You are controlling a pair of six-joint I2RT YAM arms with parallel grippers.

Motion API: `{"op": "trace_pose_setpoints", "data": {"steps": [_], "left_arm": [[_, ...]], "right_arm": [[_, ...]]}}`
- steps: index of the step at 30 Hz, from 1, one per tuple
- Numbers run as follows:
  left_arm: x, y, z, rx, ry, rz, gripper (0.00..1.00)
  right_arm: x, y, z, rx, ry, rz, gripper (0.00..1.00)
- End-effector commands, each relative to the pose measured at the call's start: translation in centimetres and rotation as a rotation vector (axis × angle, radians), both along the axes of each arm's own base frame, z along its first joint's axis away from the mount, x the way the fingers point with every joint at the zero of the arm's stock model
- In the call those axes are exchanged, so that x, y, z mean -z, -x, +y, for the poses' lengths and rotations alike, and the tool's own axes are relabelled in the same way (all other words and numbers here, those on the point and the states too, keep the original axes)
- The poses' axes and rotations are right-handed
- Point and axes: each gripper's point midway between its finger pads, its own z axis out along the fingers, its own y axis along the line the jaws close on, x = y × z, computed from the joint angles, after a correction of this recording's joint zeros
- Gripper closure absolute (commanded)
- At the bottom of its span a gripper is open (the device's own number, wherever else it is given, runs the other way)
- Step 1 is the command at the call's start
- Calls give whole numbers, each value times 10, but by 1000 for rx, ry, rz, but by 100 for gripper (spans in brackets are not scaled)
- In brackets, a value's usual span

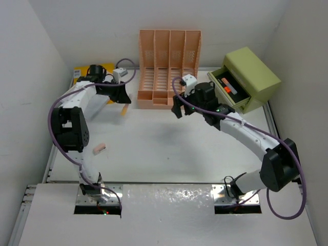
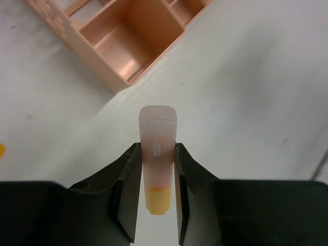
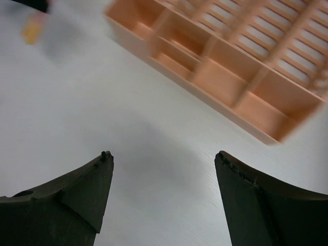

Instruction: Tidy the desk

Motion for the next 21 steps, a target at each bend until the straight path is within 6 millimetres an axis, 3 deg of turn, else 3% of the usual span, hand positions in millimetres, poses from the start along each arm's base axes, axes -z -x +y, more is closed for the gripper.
{"op": "trace_pose_setpoints", "data": {"steps": [1, 2, 6, 7, 8, 9, 10, 11, 13, 15, 21], "left_arm": [[-47, 31, -34, 22, 336, 159, 100], [-51, 32, -38, 14, 370, 177, 100], [-71, 45, -44, 32, 422, 128, 100], [-81, 38, -45, 16, 437, 81, 100], [-78, 43, -46, 3, 446, 79, 100], [-94, 45, -46, -6, 449, 21, 100], [-103, 44, -46, -35, 460, 10, 100], [-112, 38, -45, -39, 452, -65, 100], [-125, 35, -37, -93, 406, -170, 100], [-129, 36, -34, -145, 394, -190, 100], [-124, 39, -36, -157, 393, -183, 100]], "right_arm": [[-29, 10, 59, -116, -215, -62, 22], [-49, 17, 87, -231, -332, -102, 22], [-68, 27, 144, -373, -623, 23, 23], [-64, 27, 159, -402, -654, 26, 24], [-64, 27, 166, -406, -671, 24, 24], [-61, 26, 174, -406, -680, 24, 24], [-62, 27, 184, -411, -689, 28, 24], [-47, 24, 190, -396, -680, 54, 25], [-47, 25, 202, -395, -702, 60, 26], [-38, 26, 211, -396, -705, 70, 26], [-39, 28, 237, -427, -695, 58, 27]]}}
